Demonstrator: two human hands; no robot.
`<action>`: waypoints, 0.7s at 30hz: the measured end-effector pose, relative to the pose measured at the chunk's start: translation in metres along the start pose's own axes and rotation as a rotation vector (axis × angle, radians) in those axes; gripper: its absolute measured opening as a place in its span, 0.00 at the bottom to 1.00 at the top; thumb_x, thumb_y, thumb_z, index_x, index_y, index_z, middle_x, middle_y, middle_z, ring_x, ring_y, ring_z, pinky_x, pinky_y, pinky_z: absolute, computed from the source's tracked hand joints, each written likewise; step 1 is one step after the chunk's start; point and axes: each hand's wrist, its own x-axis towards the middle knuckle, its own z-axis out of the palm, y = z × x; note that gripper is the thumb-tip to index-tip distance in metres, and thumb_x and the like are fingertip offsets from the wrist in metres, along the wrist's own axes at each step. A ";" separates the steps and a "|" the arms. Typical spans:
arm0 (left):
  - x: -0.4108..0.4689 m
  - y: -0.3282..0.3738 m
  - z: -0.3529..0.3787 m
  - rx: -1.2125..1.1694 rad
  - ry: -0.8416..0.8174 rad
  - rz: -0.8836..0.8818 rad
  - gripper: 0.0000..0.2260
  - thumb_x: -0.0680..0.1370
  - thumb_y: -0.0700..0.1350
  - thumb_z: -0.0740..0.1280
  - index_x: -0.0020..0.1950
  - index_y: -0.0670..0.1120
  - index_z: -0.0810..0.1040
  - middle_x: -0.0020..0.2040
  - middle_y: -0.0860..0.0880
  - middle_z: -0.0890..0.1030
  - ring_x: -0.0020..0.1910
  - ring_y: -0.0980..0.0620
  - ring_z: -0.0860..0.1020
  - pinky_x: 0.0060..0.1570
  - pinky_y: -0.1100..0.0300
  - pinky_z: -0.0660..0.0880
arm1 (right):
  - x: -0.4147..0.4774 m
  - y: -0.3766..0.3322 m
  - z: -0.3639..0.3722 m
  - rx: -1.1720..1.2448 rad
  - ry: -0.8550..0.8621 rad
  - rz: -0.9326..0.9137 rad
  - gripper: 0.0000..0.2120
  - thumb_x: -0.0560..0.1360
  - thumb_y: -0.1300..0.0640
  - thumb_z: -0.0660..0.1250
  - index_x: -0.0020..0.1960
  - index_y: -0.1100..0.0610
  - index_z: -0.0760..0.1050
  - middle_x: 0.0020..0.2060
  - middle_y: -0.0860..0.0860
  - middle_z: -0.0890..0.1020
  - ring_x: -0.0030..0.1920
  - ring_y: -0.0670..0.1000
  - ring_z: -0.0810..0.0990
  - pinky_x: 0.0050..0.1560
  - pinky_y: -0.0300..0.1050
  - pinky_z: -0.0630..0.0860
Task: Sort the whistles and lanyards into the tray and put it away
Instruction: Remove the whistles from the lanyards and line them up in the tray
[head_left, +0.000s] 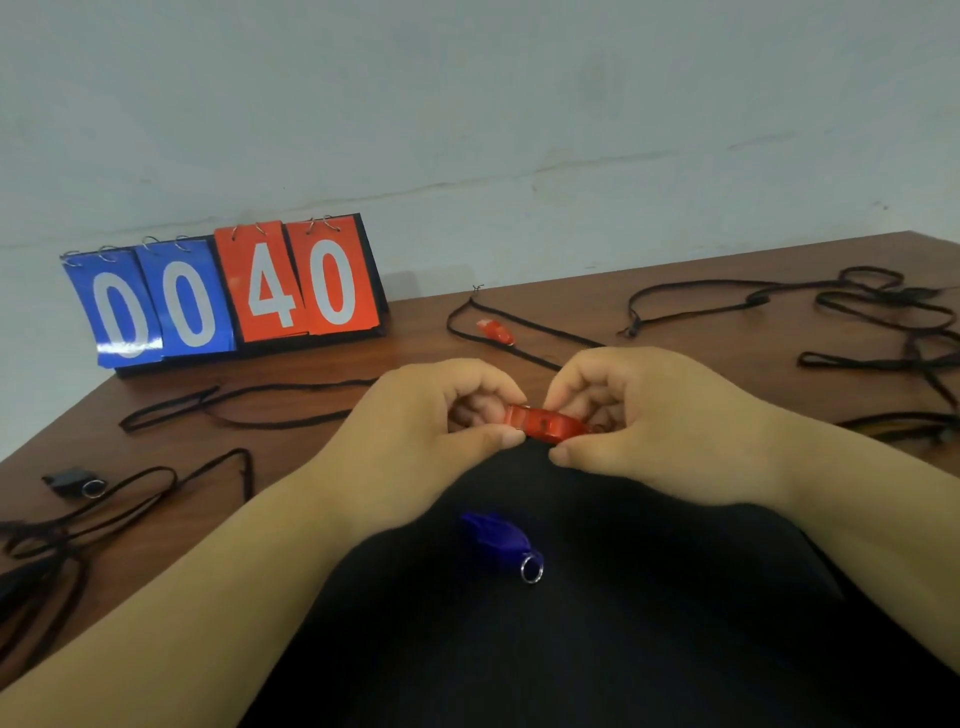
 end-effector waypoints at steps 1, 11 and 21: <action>0.000 -0.002 0.001 -0.010 -0.018 -0.014 0.09 0.76 0.49 0.75 0.53 0.60 0.82 0.46 0.60 0.83 0.48 0.60 0.81 0.50 0.66 0.78 | 0.000 0.001 0.001 -0.046 0.015 0.002 0.11 0.71 0.49 0.78 0.50 0.42 0.79 0.43 0.39 0.85 0.43 0.39 0.83 0.49 0.40 0.79; 0.005 -0.007 0.009 0.053 -0.212 -0.138 0.07 0.77 0.49 0.75 0.53 0.58 0.83 0.43 0.58 0.85 0.43 0.64 0.81 0.44 0.74 0.74 | -0.001 0.001 0.001 -0.398 -0.102 0.031 0.10 0.74 0.42 0.74 0.52 0.42 0.80 0.38 0.41 0.80 0.41 0.42 0.79 0.43 0.36 0.75; 0.008 -0.007 0.018 0.122 -0.175 -0.155 0.08 0.79 0.51 0.73 0.57 0.60 0.80 0.42 0.58 0.84 0.43 0.62 0.81 0.50 0.64 0.79 | 0.007 0.012 0.006 -0.405 -0.061 0.014 0.04 0.76 0.45 0.73 0.49 0.43 0.83 0.38 0.41 0.79 0.39 0.42 0.78 0.39 0.34 0.70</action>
